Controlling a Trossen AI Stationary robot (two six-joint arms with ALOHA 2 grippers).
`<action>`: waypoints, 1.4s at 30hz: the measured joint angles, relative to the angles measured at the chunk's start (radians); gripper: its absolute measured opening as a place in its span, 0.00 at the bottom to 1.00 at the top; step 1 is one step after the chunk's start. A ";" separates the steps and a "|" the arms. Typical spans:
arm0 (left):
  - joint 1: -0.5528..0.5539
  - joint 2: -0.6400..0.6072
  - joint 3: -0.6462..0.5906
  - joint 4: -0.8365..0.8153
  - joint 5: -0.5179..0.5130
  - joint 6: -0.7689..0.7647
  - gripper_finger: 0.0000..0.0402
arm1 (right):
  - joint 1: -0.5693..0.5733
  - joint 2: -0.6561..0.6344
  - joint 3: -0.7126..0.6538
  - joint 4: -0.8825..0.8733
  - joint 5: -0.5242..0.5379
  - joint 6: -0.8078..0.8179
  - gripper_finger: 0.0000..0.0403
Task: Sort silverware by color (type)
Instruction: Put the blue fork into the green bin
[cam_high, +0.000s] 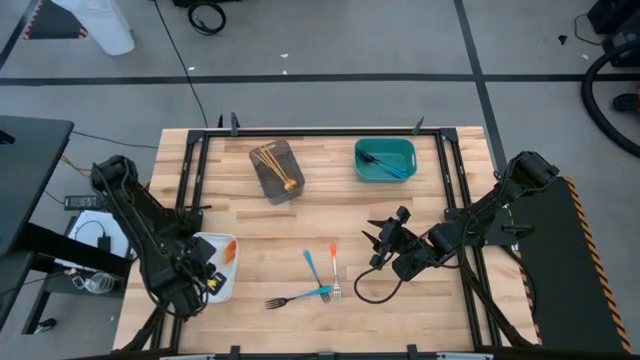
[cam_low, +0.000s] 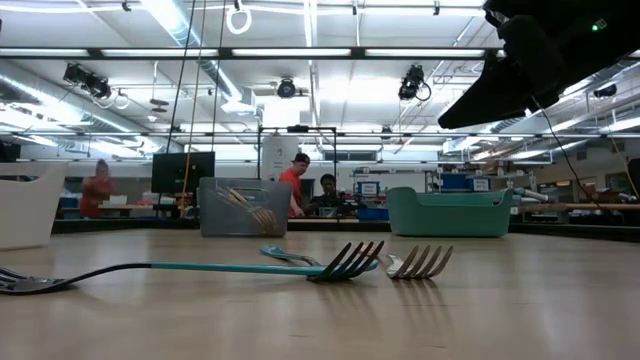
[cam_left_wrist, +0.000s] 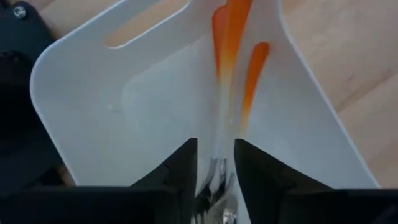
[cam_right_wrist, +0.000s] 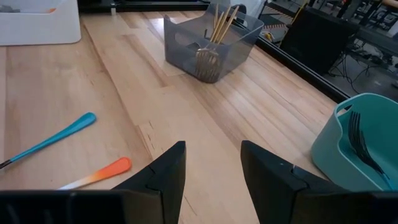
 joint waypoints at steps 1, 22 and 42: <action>0.000 -0.004 0.008 -0.002 0.000 0.008 0.30 | 0.000 0.000 0.000 0.000 0.000 0.000 0.41; 0.195 -0.008 0.067 0.135 -0.009 0.342 0.32 | 0.000 0.000 0.000 0.015 -0.010 -0.002 0.41; 0.364 -0.007 0.068 0.298 0.003 0.600 0.32 | 0.000 0.000 0.000 0.027 -0.037 0.000 0.41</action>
